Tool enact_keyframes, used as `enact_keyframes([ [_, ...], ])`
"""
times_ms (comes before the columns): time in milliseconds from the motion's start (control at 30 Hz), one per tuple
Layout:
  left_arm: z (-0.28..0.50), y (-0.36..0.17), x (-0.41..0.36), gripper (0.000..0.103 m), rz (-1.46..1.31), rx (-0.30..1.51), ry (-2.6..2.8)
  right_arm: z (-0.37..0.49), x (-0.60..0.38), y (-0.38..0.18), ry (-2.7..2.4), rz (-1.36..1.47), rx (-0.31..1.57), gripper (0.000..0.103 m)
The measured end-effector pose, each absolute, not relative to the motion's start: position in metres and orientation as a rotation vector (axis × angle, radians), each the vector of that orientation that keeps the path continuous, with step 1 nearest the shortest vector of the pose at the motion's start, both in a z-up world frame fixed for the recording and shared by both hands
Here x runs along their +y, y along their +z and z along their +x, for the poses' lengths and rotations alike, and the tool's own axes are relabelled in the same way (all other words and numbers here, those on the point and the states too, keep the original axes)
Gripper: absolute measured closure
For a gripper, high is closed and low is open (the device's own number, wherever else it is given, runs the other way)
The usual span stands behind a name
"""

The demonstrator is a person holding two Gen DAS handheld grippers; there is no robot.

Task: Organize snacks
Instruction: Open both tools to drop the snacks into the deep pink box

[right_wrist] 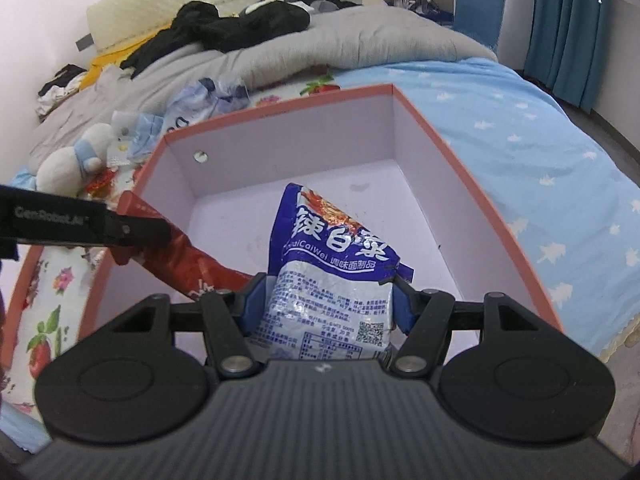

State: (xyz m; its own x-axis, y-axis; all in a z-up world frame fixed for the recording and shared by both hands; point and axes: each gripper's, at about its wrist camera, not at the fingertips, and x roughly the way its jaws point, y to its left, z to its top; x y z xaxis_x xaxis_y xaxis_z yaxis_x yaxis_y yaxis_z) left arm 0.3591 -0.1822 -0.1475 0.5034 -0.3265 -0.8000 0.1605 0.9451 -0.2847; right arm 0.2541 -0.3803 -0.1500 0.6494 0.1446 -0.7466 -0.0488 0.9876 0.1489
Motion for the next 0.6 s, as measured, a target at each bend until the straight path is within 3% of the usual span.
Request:
enact_keyframes([
  [67,0.360,-0.147,-0.180,0.070,-0.210,1.003,-0.305,0.254,-0.381,-0.153,0.100,0.136,0.866,0.036],
  [133,0.357,-0.143,-0.177,0.061,-0.231,0.992,-0.296,0.253,-0.381,-0.154,0.081,0.132,0.879,0.035],
  [167,0.355,-0.141,-0.177,0.053,-0.227,0.986,-0.285,0.252,-0.380,-0.154,0.070,0.127,0.882,0.032],
  [233,0.348,-0.133,-0.176,0.047,-0.216,0.965,-0.273,0.248,-0.380,-0.151,0.064,0.128,0.880,0.023],
  [267,0.344,-0.129,-0.175,0.046,-0.212,0.954,-0.275,0.244,-0.380,-0.149,0.064,0.127,0.875,0.019],
  [600,0.285,-0.082,-0.155,0.045,-0.201,0.875,-0.275,0.201,-0.370,-0.115,0.088,0.159,0.817,0.019],
])
